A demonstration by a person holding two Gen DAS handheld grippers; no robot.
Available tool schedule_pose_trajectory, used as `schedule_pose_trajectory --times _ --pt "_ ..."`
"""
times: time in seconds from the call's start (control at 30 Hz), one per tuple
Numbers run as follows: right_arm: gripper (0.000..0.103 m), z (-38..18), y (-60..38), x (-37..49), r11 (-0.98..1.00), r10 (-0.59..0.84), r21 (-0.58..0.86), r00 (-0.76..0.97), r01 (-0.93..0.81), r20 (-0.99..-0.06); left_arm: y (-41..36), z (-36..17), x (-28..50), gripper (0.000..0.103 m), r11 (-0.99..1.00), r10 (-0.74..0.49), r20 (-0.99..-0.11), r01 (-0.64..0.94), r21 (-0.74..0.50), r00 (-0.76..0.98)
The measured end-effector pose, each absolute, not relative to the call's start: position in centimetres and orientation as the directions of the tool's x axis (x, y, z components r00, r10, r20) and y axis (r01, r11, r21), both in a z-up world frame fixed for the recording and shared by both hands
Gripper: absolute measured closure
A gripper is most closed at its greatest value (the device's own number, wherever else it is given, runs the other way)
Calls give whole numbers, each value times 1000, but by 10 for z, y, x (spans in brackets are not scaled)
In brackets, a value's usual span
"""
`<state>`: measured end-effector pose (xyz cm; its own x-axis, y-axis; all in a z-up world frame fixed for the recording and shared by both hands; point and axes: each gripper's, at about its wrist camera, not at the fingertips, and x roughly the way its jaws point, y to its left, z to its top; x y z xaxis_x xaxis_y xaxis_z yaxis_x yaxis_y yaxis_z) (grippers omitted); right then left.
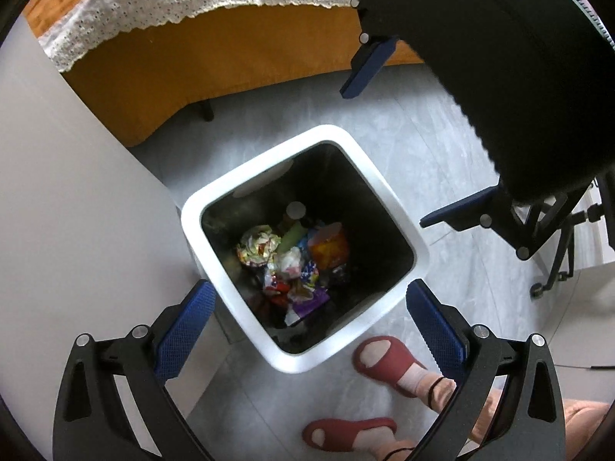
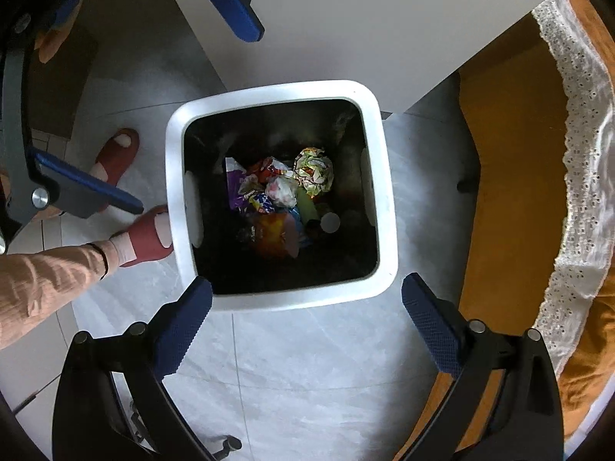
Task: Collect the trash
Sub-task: 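Swing both open tools back toward the desk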
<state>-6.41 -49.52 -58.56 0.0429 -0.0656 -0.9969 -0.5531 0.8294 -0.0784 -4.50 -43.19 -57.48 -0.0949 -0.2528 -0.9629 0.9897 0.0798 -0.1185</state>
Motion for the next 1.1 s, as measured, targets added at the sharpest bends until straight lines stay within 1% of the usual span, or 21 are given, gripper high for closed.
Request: schedule_pose_trajectory --times 0.2,0.4,0.43,0.5,0.6,0.7,0.83,0.87,0.93,1.03,1.1 --pt "5 -556 -496 -67 845 -75 -90 50 -528 -996 -430 -536 -48 5 72 -266 -959 990 -121 -98" --pt "5 -499 -496 -79 869 -72 -97 70 -486 -995 -427 -478 -53 5 81 -299 -951 991 -109 -80" --pt "5 -482 -496 -84 875 -77 -106 81 -472 -994 -426 -468 -55 5 85 -303 -950 991 -104 -74" --pt "5 -461 -495 -89 888 -76 -109 92 -446 -993 -424 -439 -58 5 97 -327 -943 990 -104 -67" --pt "5 -412 -492 -101 917 -65 -112 134 -383 -989 -418 -390 -63 5 120 -371 -928 988 -94 -43" --pt "5 -350 -490 -114 956 -37 -92 198 -278 -980 -411 -337 -71 5 142 -411 -912 986 -85 -19" --pt "5 -286 -487 -127 981 -44 -98 305 -166 -951 -395 -261 -76 5 200 -494 -868 978 -62 46" --pt "5 -268 -485 -129 984 -48 -102 334 -146 -941 -393 -247 -78 5 214 -509 -858 976 -46 71" --pt "5 -231 -478 -133 990 -45 -94 402 -103 -915 -382 -213 -80 5 269 -528 -831 962 32 175" --pt "5 -191 -464 -134 992 -48 -96 472 -77 -880 -362 -171 -77 5 334 -554 -792 940 71 257" --pt "5 -174 -459 -133 993 -35 -86 499 -80 -866 -349 -149 -70 5 375 -572 -768 924 68 289"
